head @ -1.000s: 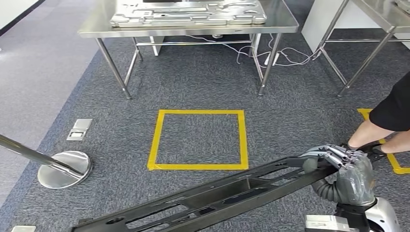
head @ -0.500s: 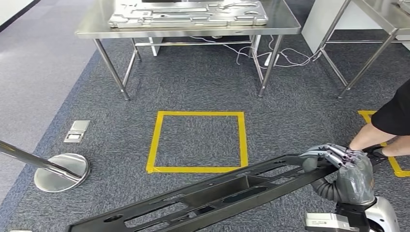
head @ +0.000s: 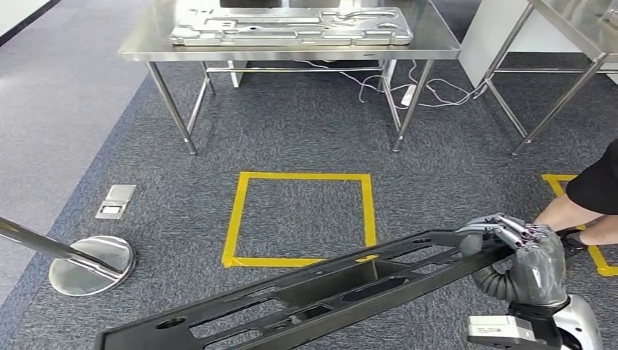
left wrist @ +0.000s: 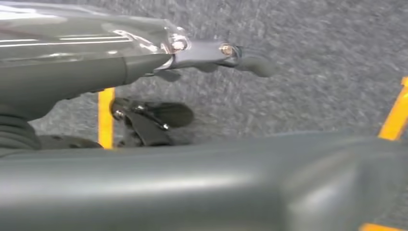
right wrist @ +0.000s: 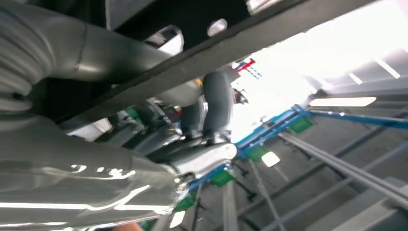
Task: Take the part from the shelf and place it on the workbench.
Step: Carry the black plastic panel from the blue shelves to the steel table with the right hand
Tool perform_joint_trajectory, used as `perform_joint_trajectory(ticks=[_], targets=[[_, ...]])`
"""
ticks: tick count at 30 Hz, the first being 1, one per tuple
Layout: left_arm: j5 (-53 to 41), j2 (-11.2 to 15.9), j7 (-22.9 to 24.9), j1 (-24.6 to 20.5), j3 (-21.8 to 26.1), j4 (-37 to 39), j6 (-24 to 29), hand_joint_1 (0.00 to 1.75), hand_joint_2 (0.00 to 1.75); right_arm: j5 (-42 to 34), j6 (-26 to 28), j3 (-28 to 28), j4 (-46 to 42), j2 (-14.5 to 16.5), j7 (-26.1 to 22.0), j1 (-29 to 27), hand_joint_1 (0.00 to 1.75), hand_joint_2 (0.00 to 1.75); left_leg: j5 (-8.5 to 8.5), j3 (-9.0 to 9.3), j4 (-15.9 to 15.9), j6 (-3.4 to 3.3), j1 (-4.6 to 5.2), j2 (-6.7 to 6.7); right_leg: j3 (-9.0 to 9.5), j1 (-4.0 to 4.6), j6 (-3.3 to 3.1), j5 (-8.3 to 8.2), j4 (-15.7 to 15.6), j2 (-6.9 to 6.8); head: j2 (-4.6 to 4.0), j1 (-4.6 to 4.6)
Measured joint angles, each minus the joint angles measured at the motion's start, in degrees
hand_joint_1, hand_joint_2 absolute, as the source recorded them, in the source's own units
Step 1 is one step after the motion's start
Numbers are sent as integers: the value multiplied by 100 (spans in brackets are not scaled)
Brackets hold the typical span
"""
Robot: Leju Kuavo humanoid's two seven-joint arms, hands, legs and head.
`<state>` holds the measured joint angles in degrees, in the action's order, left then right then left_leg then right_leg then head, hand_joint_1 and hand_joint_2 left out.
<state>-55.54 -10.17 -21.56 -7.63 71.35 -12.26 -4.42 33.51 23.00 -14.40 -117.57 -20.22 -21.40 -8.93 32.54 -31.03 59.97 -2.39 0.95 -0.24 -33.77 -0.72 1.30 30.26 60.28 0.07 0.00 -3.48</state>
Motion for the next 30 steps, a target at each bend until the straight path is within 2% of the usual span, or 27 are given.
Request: perform_joint_trajectory(ticks=[2,4,6,7,8,9,11,12,13,16,18,19,21,22,23,24,25,26,27,28,29,30], targets=[[0,0,-3,-6,-1,0,0,0,175,-30,-17,0,-4,2,0,0,175,175,46,3,17,56,-12,4,22,-24,-48,6,-35,2,0,-1],[0,1,-6,-11,-1,0,0,0,175,-49,-27,-1,-11,11,-1,-5,175,175,233,-141,329,141,-36,3,63,-68,-94,15,-75,-14,0,-2],[0,1,-7,0,1,0,3,0,175,-88,-30,-3,-15,31,1,-23,175,175,535,-536,1060,225,-91,4,93,-85,-115,49,-79,-28,0,-2],[1,1,-6,11,1,0,7,0,175,-115,-35,-4,-15,42,5,-40,175,175,623,-739,1399,257,-120,4,113,-93,-110,69,-79,-30,0,-2],[1,1,-5,24,1,0,11,0,175,-142,-42,-5,-15,51,10,-60,175,175,605,-872,1581,280,-143,4,142,-103,-97,95,-78,-28,0,-2],[2,1,-5,35,1,0,15,0,175,-161,-48,-4,-15,57,19,-80,175,175,459,-894,1528,297,-161,5,186,-116,-78,126,-78,-24,0,-2],[3,4,-5,50,1,0,17,0,175,-180,-54,-2,-20,65,33,-109,175,175,-33,-656,870,311,-185,4,302,-147,-26,205,-81,-16,0,-2],[4,5,-4,53,1,1,17,0,175,-184,-55,2,-25,67,42,-115,175,175,-214,-514,529,305,-180,3,351,-150,7,244,-80,-11,0,-3],[6,7,-4,52,1,1,17,0,175,-186,-59,6,-33,69,50,-123,175,175,-289,-407,281,285,-171,2,377,-150,42,271,-80,-5,0,-4],[17,7,-3,56,1,2,18,0,175,-189,-68,28,-61,72,78,-168,175,175,-209,-338,122,183,-135,2,402,-148,148,293,-131,7,0,-5],[24,8,-7,66,2,2,18,0,175,-185,-68,54,-89,73,95,-203,175,175,-205,-292,72,99,-146,6,401,-157,194,376,-58,2,0,-4],[26,8,-9,63,3,2,17,0,175,-184,-68,72,-101,73,103,-217,175,175,-202,-261,44,56,-154,9,321,-153,199,486,133,0,0,-3],[28,6,-9,62,3,2,11,0,175,-178,-68,102,-116,73,115,-257,175,175,-172,-210,25,-16,-143,17,-59,-136,183,796,852,-1,0,-2],[28,4,-8,66,3,2,7,0,175,-169,-68,111,-121,73,120,-289,175,175,-150,-188,25,-37,-129,19,-285,-123,178,903,1226,-1,0,-2],[28,3,-7,73,3,2,4,0,175,-156,-68,117,-124,73,124,-328,175,175,-124,-158,25,-51,-114,17,-453,-112,172,908,1458,-1,0,-2],[30,3,-7,79,4,2,2,0,175,-139,-68,123,-129,73,125,-366,175,175,-95,-119,26,-55,-101,12,-522,-101,162,796,1479,-1,0,-2],[32,3,-7,83,4,2,2,0,175,-125,-68,128,-136,73,127,-396,175,175,-59,-68,26,-50,-91,6,-475,-89,147,577,1263,-2,-1,-2],[33,2,-7,86,4,2,2,0,175,-113,-68,133,-149,73,127,-420,175,175,-19,-10,26,-39,-84,1,-352,-75,119,308,889,-2,-1,-2],[32,-1,-7,86,4,3,2,0,175,-102,-67,137,-164,72,129,-440,175,175,22,38,28,-20,-69,-1,-220,-52,89,111,546,-5,-1,-3],[26,-3,-5,85,3,4,2,0,175,-90,-67,140,-187,70,132,-463,175,175,58,68,34,4,-60,-2,-104,-33,61,3,261,-6,-1,-3],[17,-6,-2,85,3,5,2,0,175,-73,-65,144,-210,66,135,-490,175,175,82,82,35,26,-54,-1,-41,-15,35,-25,106,-4,0,-5],[7,-8,3,87,2,7,2,0,175,-48,-64,151,-235,61,142,-523,175,175,96,84,30,48,-51,1,-18,0,17,15,70,0,0,-7]])
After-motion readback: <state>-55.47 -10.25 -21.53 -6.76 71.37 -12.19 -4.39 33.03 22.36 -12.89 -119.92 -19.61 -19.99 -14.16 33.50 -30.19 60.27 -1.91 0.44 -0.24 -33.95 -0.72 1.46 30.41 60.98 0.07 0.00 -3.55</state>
